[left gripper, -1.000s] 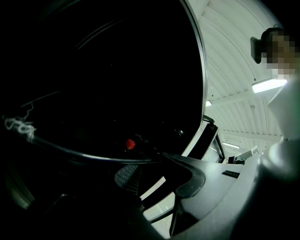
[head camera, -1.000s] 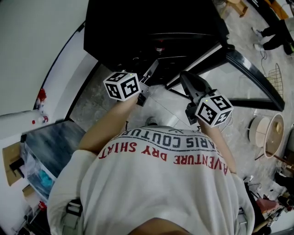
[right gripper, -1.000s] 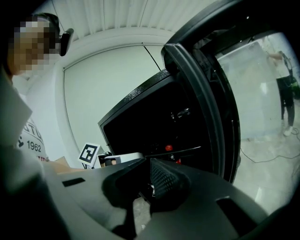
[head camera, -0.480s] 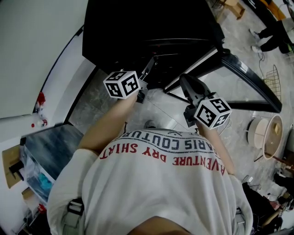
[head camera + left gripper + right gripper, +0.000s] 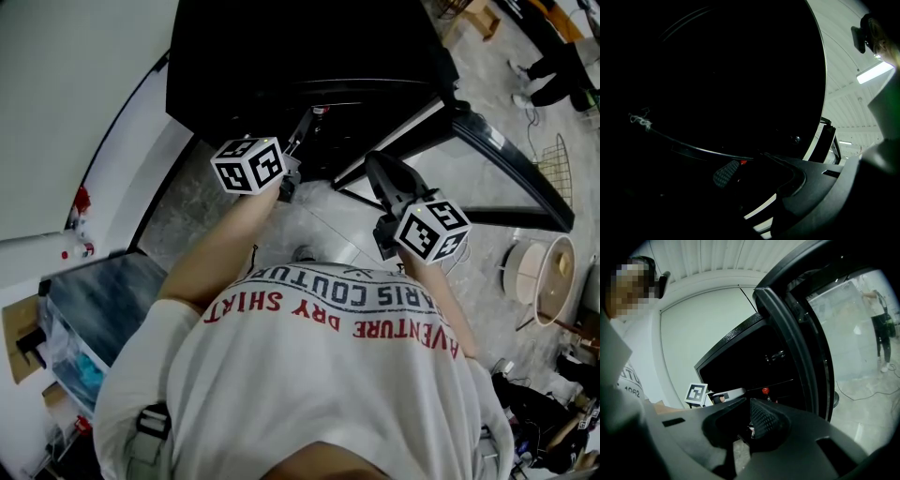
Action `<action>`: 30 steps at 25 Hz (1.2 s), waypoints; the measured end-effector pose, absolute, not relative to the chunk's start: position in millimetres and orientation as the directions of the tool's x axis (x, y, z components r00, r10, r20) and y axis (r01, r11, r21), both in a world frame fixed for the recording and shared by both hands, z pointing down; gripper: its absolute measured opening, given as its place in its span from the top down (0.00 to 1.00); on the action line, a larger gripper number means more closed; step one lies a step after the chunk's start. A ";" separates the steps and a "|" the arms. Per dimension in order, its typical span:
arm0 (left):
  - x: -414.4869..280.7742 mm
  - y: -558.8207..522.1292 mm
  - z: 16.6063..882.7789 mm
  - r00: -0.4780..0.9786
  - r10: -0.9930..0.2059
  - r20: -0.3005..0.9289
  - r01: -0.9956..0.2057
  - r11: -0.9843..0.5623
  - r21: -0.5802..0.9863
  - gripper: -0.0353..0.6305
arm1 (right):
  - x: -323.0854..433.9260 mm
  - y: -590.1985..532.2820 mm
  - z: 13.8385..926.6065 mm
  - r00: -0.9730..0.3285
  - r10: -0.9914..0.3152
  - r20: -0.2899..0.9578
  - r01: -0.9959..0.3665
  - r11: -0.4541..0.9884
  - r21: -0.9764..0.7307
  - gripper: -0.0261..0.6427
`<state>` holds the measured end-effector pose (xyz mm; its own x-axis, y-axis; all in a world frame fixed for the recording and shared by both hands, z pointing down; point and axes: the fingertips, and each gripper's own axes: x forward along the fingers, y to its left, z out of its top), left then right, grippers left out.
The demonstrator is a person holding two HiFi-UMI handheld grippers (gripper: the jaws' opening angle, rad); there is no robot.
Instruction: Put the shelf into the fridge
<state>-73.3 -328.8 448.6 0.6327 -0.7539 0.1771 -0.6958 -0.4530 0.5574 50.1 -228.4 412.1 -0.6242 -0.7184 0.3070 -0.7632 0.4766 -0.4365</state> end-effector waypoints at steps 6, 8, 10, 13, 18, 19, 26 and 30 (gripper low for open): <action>-75.1 -331.5 449.8 0.615 -0.764 0.195 -0.716 -0.438 0.543 0.69 | 45.4 -226.4 412.8 -0.631 -0.706 0.322 -0.762 0.487 -0.427 0.91; -75.7 -331.4 449.6 0.614 -0.765 0.195 -0.718 -0.438 0.541 0.69 | 44.1 -225.0 411.7 -0.633 -0.703 0.323 -0.761 0.491 -0.424 0.91; -76.7 -330.5 450.5 0.615 -0.763 0.199 -0.719 -0.439 0.538 0.69 | 43.4 -224.0 410.4 -0.635 -0.702 0.323 -0.761 0.495 -0.420 0.91; -74.6 -326.2 449.5 0.637 -0.743 0.204 -0.713 -0.469 0.521 0.69 | 41.7 -223.5 407.9 -0.641 -0.697 0.321 -0.757 0.505 -0.415 0.91; -73.8 -306.7 445.4 0.694 -0.692 0.199 -0.670 -0.519 0.531 0.69 | 36.2 -219.9 399.9 -0.665 -0.681 0.308 -0.741 0.549 -0.386 0.91; -72.8 -300.8 443.3 0.707 -0.679 0.200 -0.661 -0.533 0.528 0.69 | 35.1 -218.5 398.1 -0.671 -0.676 0.305 -0.736 0.559 -0.381 0.91; -61.3 -251.5 408.0 0.828 -0.540 0.153 -0.530 -0.664 0.528 0.80 | 23.4 -211.2 384.4 -0.730 -0.628 0.270 -0.678 0.616 -0.401 0.92; -53.2 -223.3 382.3 0.880 -0.466 0.097 -0.440 -0.719 0.538 0.87 | 15.3 -206.3 370.4 -0.757 -0.610 0.233 -0.645 0.641 -0.417 0.92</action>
